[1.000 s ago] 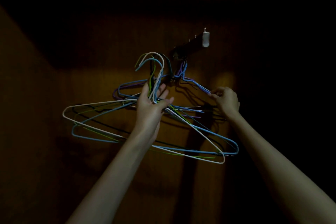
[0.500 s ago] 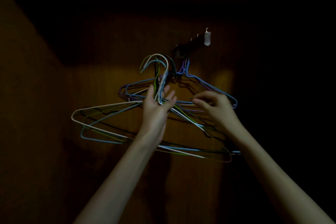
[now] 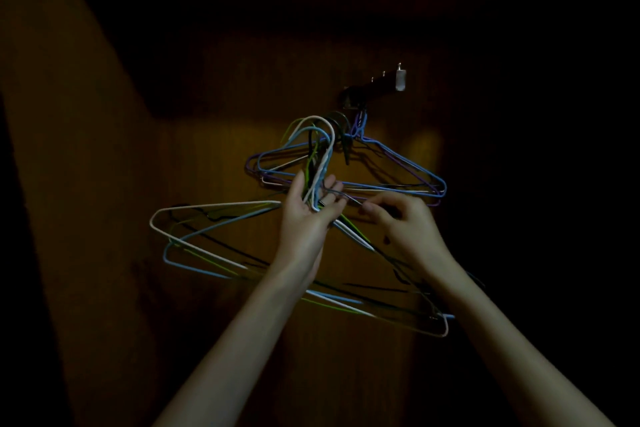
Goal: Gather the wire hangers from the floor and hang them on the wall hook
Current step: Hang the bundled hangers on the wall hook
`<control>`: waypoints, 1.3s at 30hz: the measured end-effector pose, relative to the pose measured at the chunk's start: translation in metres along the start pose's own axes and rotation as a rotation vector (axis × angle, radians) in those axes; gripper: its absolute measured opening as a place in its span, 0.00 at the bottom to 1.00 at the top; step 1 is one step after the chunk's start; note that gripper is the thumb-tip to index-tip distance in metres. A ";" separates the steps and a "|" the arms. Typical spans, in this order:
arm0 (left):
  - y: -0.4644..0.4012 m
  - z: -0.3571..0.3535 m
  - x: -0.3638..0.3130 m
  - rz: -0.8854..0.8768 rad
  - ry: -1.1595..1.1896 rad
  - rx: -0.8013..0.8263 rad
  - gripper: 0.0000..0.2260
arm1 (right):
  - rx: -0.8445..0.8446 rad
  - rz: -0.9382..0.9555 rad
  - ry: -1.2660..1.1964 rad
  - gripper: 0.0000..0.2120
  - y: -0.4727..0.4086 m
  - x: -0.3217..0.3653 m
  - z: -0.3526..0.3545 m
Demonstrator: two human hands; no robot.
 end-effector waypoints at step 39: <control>0.066 -0.031 -0.015 0.114 0.001 0.068 0.33 | -0.050 -0.247 -0.003 0.08 0.065 0.006 0.082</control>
Point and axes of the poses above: each hand's wrist, its own y-axis away from the middle knuckle, its own z-axis out of the back of the hand, x = y × z, the point moved 1 cm from there along -y, towards the middle knuckle, and after that the axes turned 3 degrees about -z, right-handed, at the moved point
